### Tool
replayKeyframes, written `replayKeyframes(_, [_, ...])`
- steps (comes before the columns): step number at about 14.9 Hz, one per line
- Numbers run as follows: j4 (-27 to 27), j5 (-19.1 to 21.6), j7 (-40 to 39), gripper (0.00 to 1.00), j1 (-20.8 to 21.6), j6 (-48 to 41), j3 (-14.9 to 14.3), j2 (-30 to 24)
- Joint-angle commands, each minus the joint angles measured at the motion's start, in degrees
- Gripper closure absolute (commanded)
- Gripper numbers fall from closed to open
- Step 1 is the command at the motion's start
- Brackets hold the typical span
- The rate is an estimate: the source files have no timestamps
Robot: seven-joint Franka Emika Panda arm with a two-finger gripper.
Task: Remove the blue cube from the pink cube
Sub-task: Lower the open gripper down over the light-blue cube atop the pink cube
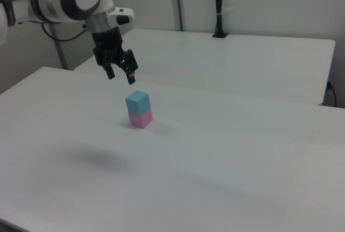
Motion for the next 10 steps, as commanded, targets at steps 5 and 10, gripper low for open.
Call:
replayKeyframes(5, [-1.24,1.45,-0.99,0.00,0.16,-0.28,-0.42,-0.97])
replayKeyframes(10, [-1.15,2.06,-0.99,0.00,0.42,1.03,-0.33,0.61])
